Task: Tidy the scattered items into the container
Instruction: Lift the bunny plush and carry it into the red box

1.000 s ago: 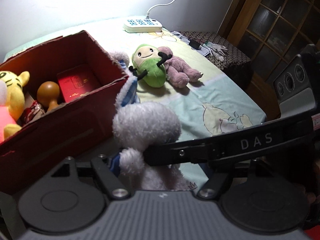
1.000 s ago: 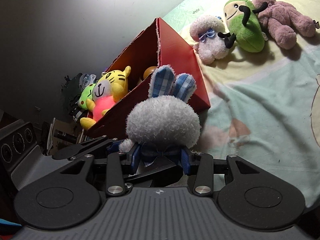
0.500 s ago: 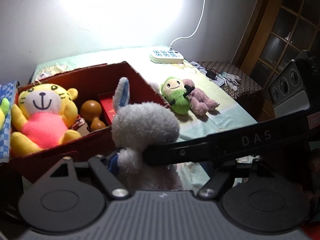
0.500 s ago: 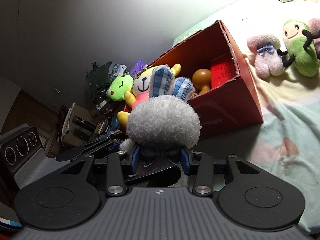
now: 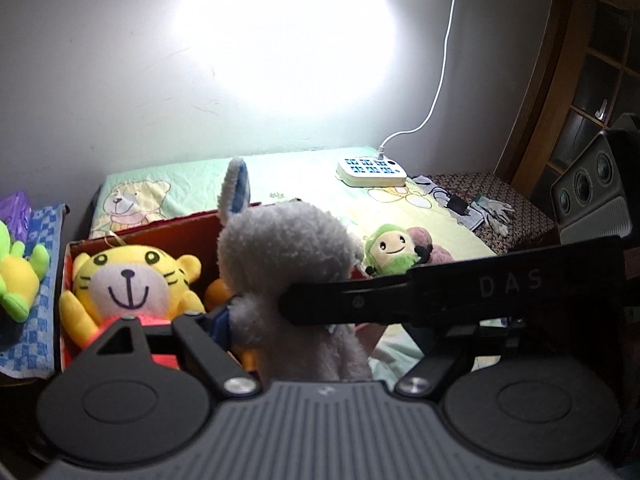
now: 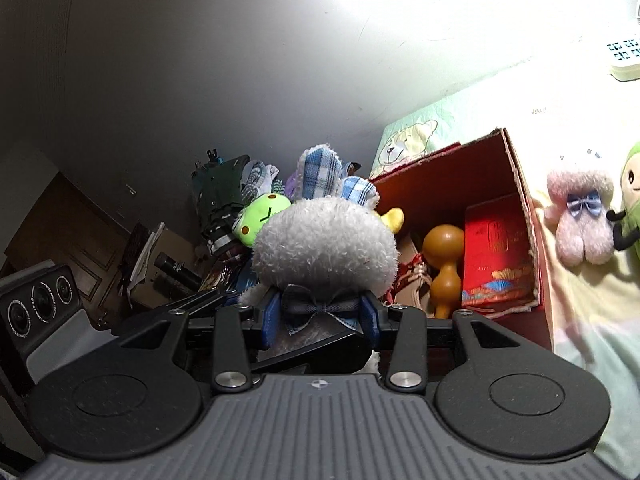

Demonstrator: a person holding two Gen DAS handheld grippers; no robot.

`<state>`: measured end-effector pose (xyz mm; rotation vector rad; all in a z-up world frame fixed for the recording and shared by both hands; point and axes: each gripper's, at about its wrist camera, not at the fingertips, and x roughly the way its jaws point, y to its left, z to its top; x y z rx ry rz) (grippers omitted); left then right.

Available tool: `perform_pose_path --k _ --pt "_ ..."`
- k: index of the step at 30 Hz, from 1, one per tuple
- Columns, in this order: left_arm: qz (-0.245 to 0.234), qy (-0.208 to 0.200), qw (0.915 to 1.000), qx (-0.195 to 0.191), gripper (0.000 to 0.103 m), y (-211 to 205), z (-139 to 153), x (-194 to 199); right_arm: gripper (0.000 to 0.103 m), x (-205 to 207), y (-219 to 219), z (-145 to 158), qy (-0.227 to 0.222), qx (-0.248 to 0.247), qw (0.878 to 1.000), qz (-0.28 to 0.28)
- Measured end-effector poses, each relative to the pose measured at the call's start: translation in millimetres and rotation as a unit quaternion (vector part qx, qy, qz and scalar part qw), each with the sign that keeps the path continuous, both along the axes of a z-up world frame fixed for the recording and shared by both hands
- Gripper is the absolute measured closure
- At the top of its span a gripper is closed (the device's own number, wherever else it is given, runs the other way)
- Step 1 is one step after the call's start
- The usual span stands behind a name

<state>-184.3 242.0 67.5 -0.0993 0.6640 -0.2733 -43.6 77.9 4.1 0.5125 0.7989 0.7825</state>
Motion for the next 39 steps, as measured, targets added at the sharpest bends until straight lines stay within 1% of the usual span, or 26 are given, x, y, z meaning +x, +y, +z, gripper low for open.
perform_pose_path --k 4,9,15,20,24,29,32,34,37,39 --pt "0.007 0.004 1.0 0.001 0.02 5.2 -7.6 24.6 0.059 20.4 5.0 -7.4 -0.003 -0.006 1.0 -0.013" --pt "0.01 0.023 0.9996 0.014 0.02 8.9 -24.5 47.2 0.059 40.2 13.8 -26.0 0.011 -0.022 1.0 -0.02" --pt "0.02 0.05 0.9985 0.006 0.021 18.6 -42.8 67.6 0.059 56.8 22.4 -43.0 0.034 -0.028 0.999 -0.022" --pt "0.026 0.064 0.9976 0.004 0.021 25.5 -55.3 75.5 0.059 65.6 31.3 -51.8 0.051 -0.046 0.997 -0.016" --pt "0.033 0.081 0.9962 0.0 0.022 32.8 -66.8 81.1 0.059 71.6 41.5 -57.2 0.067 -0.074 0.995 -0.01" --pt "0.04 0.093 0.9949 -0.004 0.024 42.1 -75.0 85.5 0.059 81.9 54.6 -62.7 0.079 -0.107 0.991 0.004" --pt "0.036 0.1 0.9943 0.006 0.025 43.9 -79.7 87.5 0.059 87.4 63.8 -68.8 0.093 -0.132 0.987 0.017" --pt "0.034 0.103 0.994 0.013 0.025 43.9 -83.2 88.1 0.059 90.9 69.8 -74.2 0.108 -0.136 0.984 0.028" --pt "0.039 0.103 0.9938 0.018 0.024 44.3 -83.8 88.4 0.06 91.4 79.4 -73.2 0.097 -0.151 0.983 0.042" --pt "0.044 0.108 0.9931 0.012 0.024 49.0 -84.4 90.2 0.059 94.0 84.1 -73.2 0.095 -0.16 0.981 0.052"
